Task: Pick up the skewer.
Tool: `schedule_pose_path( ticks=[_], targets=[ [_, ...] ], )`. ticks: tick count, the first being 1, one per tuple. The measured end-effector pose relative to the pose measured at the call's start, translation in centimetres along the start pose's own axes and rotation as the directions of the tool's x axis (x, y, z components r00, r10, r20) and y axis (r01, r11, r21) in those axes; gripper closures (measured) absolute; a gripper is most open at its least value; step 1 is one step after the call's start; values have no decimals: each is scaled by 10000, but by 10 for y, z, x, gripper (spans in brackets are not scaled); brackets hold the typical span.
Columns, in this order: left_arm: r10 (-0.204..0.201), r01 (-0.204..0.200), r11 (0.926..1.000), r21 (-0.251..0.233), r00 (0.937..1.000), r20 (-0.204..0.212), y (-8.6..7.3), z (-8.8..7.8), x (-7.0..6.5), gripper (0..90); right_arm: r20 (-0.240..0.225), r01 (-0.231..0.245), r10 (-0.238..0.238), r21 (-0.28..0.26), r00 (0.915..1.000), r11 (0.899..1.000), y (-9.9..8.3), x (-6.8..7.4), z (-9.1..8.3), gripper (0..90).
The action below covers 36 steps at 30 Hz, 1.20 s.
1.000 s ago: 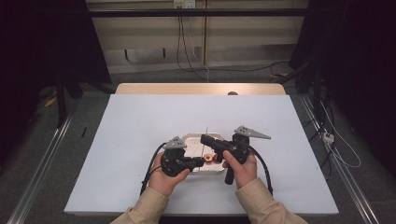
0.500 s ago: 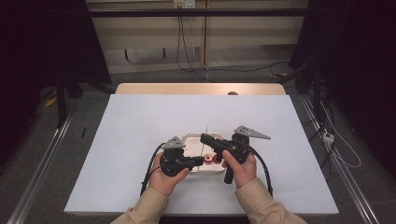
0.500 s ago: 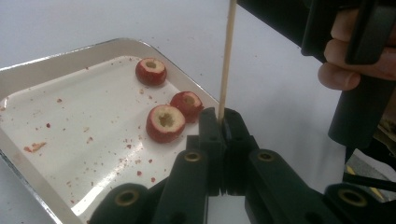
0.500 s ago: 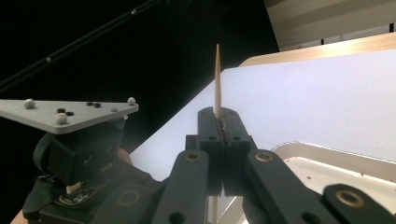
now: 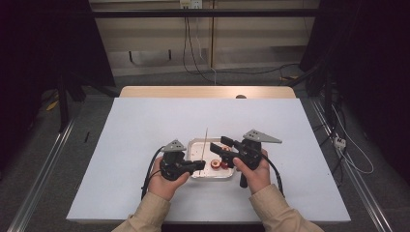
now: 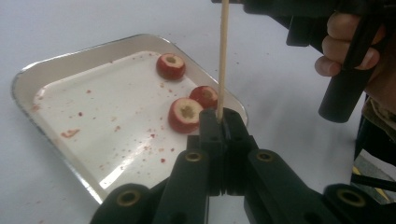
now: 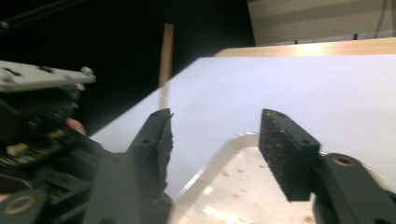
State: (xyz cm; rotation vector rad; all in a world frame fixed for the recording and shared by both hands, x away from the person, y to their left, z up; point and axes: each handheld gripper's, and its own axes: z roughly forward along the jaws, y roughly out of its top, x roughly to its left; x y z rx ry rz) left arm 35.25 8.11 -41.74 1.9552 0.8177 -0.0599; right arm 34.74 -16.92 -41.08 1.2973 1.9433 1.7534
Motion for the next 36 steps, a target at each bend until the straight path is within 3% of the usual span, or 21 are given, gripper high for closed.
schedule_pose_path(
  ticks=[2, 3, 5, 7, 11, 18, 27, 36],
  targets=[
    [-18, 18, 10000, -33, 10000, -38, -1, -2, 2, 892, 100, 18, -19, 157, 9999, 9999, -1, -2, 0, 332],
    [9, -9, 10000, -10, 10000, -38, -1, -3, 2, 892, 277, 237, -250, 488, 9993, 9985, -4, -7, 1, 286],
    [9, -9, 10000, -67, 10000, -82, -1, -5, 3, 892, 322, 257, -276, 587, 9991, 9979, -6, -8, 1, 245],
    [44, -45, 10000, -29, 9999, -103, -1, -7, 3, 891, 407, 215, -257, 1010, 9988, 9947, -10, -11, 4, 193],
    [127, -126, 9999, 45, 9998, -165, -1, -9, 3, 890, 817, 608, -736, 1500, 9939, 9868, -16, -13, 7, 115],
    [138, -138, 9999, -3, 9996, -237, -3, -13, 5, 890, 1068, 1035, -1279, 2087, 9860, 9725, -21, -17, 10, 160],
    [98, -98, 10000, 3, 9995, -292, -5, -19, 9, 890, 975, 1203, -1475, 2419, 9842, 9628, -26, -15, 14, 161],
    [149, -148, 9999, 33, 9991, -409, -8, -26, 12, 890, 1110, 1205, -1504, 2389, 9824, 9635, -27, -18, 15, 160]
  ],
)
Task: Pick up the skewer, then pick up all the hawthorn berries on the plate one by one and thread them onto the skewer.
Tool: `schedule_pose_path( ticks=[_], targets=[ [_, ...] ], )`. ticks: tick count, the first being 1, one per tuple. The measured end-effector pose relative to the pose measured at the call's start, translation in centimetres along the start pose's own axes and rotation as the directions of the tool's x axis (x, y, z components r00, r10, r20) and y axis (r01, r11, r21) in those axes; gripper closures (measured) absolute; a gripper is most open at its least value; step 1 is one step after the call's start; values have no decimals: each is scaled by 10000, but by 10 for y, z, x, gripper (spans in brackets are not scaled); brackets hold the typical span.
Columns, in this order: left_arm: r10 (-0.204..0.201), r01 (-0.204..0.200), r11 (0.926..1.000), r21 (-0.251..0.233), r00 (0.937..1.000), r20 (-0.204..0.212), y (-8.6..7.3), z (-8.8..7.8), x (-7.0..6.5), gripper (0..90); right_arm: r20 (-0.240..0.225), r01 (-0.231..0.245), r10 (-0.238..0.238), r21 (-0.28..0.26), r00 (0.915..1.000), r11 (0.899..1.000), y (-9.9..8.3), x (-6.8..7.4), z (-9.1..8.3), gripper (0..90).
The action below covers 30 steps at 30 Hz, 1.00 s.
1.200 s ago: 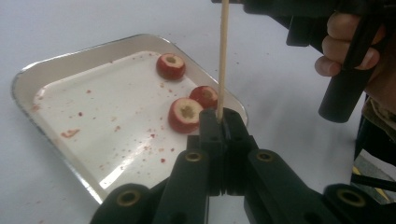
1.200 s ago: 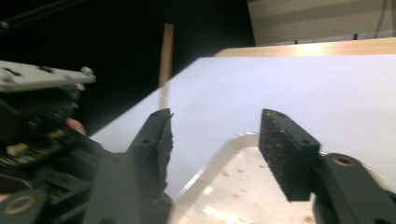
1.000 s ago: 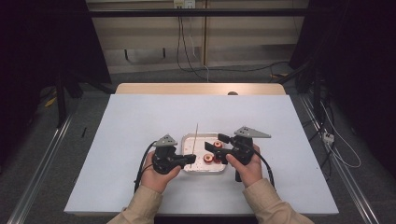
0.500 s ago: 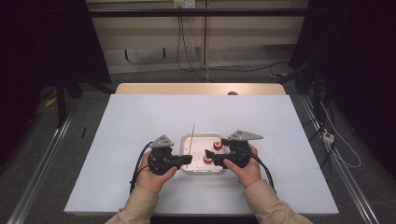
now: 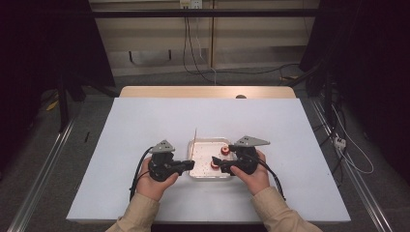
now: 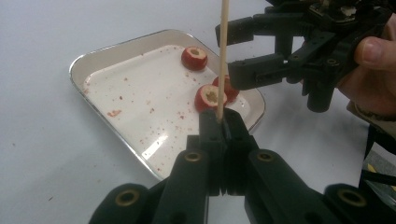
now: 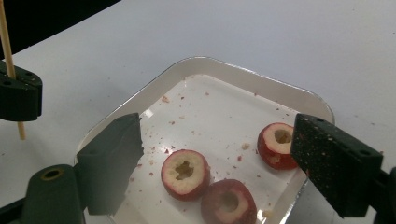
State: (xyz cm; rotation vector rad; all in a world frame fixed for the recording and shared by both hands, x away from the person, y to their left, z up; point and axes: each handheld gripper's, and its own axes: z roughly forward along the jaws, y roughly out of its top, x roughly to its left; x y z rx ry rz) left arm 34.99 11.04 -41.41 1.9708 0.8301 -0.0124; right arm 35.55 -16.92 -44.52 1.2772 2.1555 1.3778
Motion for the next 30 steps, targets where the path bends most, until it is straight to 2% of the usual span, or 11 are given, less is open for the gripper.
schedule_pose_path(
  ticks=[2, 4, 7, 10, 14, 20, 23, 25, 30],
  targets=[
    [-87, 87, 10000, 37, 10000, -11, -1, -1, 2, 890, -22, -31, 31, -18, 10000, 10000, 0, 0, 0, 161],
    [-107, 106, 9999, -11, 9999, -61, -1, -3, 2, 890, 36, 136, -136, -23, 9999, 9999, 1, 0, 0, 164],
    [-122, 122, 9999, -31, 9999, -99, -2, -6, 2, 890, -20, -28, 28, -68, 10000, 10000, 1, -1, 0, 162],
    [-155, 154, 9999, -42, 9998, -154, -4, -8, 3, 890, 9, 5, -5, 45, 10000, 10000, 1, -2, 1, 169],
    [-152, 151, 9999, -46, 9996, -246, -4, -11, 4, 890, 29, 150, -150, -41, 9999, 9999, 2, -2, 1, 236],
    [-155, 156, 9999, 15, 9997, -209, -5, -9, 5, 890, 11, 464, -464, 358, 9989, 9983, 0, -2, 2, 376],
    [-150, 151, 9999, 31, 9997, -192, -6, -8, 4, 890, 67, 355, -357, 363, 9993, 9987, -1, -2, 4, 447],
    [-166, 166, 9999, 14, 9997, -192, -5, -8, 4, 890, -139, 143, -137, 424, 9998, 9990, -2, -3, 7, 460],
    [-174, 174, 9998, 20, 9997, -170, -5, -7, 4, 890, -95, 584, -579, 670, 9983, 9960, -6, 1, 11, 530]
  ],
)
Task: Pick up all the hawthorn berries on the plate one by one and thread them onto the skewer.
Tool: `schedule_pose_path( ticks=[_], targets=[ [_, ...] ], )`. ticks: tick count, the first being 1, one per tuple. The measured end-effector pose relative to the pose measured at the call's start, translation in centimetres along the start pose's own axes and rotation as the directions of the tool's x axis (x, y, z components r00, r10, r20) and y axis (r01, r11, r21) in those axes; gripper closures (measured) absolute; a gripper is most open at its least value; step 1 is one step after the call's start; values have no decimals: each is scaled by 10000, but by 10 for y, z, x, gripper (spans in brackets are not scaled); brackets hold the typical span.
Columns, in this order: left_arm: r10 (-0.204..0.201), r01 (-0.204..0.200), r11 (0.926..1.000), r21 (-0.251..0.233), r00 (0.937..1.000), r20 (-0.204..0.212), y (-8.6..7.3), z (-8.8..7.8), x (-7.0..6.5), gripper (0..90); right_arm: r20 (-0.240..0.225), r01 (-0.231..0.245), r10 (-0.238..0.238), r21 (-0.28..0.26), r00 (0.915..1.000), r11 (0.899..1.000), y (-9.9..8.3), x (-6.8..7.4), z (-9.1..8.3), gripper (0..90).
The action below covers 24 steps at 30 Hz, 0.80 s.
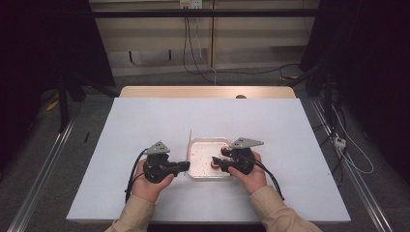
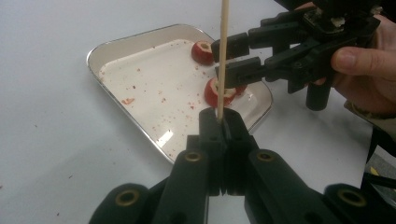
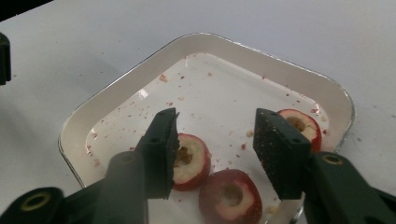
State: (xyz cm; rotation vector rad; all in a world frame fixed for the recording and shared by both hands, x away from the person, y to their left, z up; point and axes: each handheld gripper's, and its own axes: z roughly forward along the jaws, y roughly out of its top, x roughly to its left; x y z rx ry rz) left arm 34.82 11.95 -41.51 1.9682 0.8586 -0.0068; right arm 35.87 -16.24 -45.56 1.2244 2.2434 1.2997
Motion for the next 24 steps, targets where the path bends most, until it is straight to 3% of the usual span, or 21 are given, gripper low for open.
schedule_pose_path(
  ticks=[5, 14, 24],
  targets=[
    [0, 0, 10000, 8, 10000, 29, 0, 1, 0, 890, -336, -184, 183, -48, 9993, 9998, -1, 1, 0, 546],
    [65, -65, 10000, 26, 10000, 23, 1, 1, 0, 890, -481, -158, 161, 85, 9987, 9998, -3, 5, 4, 624],
    [92, -92, 9999, 51, 9999, 45, 1, 1, -1, 890, -787, -284, 304, 276, 9964, 9992, -6, 9, 6, 624]
  ],
)
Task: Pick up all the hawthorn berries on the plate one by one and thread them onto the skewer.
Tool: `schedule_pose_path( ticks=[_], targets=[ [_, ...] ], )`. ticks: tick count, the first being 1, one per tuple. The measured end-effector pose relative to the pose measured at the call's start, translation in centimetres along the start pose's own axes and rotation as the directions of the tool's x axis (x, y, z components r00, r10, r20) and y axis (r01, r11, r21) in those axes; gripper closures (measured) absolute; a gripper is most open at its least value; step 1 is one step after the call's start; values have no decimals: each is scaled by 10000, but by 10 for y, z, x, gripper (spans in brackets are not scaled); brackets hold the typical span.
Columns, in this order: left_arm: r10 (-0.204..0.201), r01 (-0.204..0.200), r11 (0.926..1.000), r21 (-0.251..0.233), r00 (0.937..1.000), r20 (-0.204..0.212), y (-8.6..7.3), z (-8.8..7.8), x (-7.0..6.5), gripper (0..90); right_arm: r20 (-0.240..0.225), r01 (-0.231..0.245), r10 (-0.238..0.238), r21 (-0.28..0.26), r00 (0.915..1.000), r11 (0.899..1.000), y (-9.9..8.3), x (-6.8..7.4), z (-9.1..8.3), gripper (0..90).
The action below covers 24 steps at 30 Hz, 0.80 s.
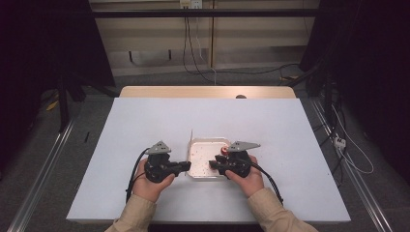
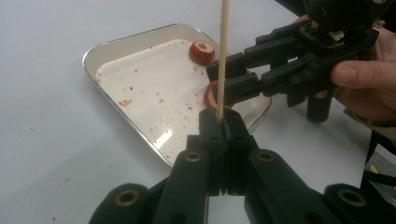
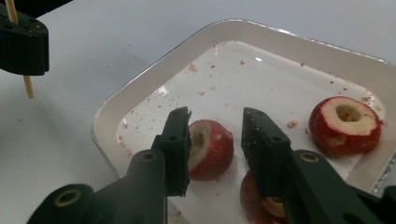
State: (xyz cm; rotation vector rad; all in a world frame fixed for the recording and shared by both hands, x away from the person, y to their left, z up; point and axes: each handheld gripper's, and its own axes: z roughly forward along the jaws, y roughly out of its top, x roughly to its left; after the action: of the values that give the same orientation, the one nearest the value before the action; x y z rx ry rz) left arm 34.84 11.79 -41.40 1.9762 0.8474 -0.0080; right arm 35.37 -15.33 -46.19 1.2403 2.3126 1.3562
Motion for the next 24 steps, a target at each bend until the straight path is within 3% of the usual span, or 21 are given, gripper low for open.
schedule_pose_path(
  ticks=[21, 24],
  targets=[
    [10, -10, 10000, -7, 10000, 73, 1, 0, -1, 890, -489, -545, 559, 291, 9972, 9981, -4, 4, 3, 725],
    [-14, 14, 10000, 19, 9999, 119, 1, 1, -2, 891, -719, -1081, 1075, -44, 9916, 9941, -2, 2, 0, 725]
  ],
)
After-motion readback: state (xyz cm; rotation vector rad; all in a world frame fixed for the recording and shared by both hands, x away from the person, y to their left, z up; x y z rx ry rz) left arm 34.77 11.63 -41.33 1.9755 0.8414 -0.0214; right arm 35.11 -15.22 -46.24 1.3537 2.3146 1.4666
